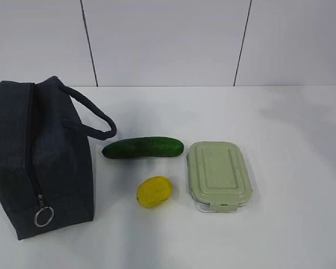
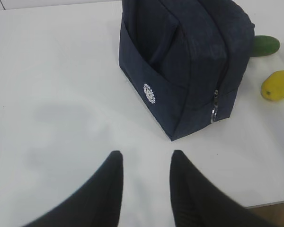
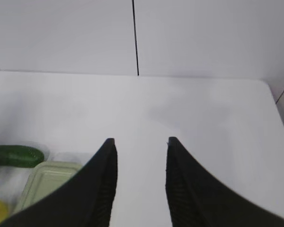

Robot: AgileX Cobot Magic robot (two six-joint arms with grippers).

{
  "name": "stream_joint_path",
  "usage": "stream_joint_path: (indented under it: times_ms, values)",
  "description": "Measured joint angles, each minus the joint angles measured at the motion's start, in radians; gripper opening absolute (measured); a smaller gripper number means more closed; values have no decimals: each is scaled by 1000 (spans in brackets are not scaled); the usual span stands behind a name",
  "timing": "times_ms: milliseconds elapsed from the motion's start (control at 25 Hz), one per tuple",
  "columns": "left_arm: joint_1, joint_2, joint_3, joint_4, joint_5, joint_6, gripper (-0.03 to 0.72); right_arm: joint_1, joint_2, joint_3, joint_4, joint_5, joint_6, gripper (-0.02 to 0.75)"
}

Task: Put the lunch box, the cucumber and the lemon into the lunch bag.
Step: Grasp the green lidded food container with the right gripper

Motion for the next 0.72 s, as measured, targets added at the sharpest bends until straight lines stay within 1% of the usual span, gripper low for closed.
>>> stream_joint_path:
  times_ms: [320, 440, 720]
  values:
    - [0, 0, 0, 0, 0, 0, 242, 0, 177, -143, 97, 219, -15, 274]
    - [0, 0, 0, 0, 0, 0, 242, 0, 251, -161, 172, 263, -65, 274]
    - [0, 0, 0, 0, 0, 0, 243, 0, 411, -163, 352, 315, -237, 275]
